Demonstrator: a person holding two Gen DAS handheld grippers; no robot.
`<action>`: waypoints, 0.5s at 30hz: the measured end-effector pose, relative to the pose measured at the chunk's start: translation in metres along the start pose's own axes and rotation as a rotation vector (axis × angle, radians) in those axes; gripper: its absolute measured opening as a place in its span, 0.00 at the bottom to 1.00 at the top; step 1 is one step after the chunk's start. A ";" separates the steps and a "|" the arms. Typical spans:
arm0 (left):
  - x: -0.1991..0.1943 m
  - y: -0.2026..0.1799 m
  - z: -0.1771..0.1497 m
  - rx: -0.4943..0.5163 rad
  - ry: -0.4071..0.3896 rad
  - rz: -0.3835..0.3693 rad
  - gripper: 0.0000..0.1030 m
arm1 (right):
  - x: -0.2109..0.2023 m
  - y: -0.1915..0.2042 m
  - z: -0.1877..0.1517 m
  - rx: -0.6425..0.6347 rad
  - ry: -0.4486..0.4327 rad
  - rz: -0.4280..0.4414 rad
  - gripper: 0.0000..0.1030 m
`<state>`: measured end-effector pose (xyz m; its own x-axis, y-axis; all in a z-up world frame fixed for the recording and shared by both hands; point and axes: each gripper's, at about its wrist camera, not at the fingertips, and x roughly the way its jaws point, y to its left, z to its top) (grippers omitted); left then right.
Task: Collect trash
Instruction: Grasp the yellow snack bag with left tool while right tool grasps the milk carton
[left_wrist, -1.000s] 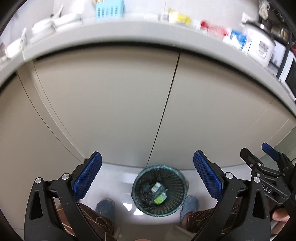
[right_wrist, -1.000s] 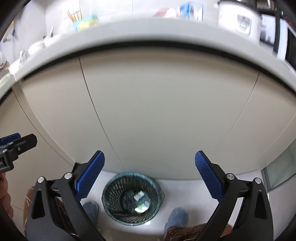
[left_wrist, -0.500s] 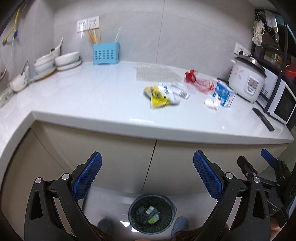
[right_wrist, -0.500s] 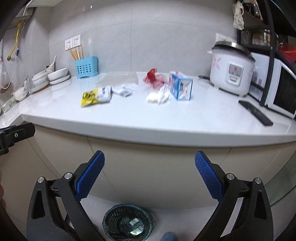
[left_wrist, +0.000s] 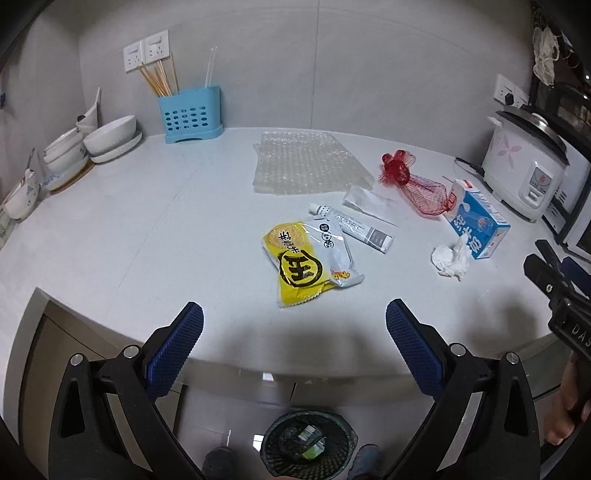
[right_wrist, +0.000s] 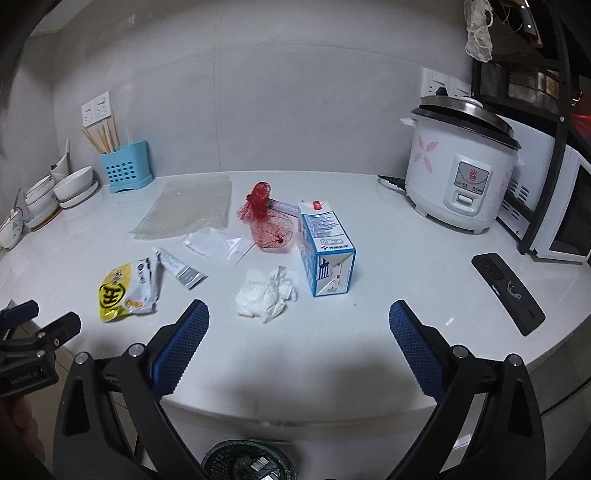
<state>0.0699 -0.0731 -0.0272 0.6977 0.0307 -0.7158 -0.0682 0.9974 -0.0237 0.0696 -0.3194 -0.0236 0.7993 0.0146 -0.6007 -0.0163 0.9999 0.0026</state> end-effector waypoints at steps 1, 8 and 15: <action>0.010 -0.001 0.004 -0.002 0.007 0.007 0.94 | 0.010 -0.002 0.007 0.001 0.011 -0.005 0.91; 0.073 -0.008 0.034 -0.025 0.070 0.023 0.94 | 0.079 -0.016 0.034 0.018 0.103 -0.036 0.91; 0.108 -0.019 0.044 -0.018 0.114 0.032 0.94 | 0.118 -0.018 0.045 0.016 0.145 -0.062 0.91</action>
<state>0.1784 -0.0861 -0.0736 0.6092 0.0541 -0.7911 -0.1029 0.9946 -0.0112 0.1909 -0.3352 -0.0583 0.7033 -0.0473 -0.7094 0.0412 0.9988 -0.0258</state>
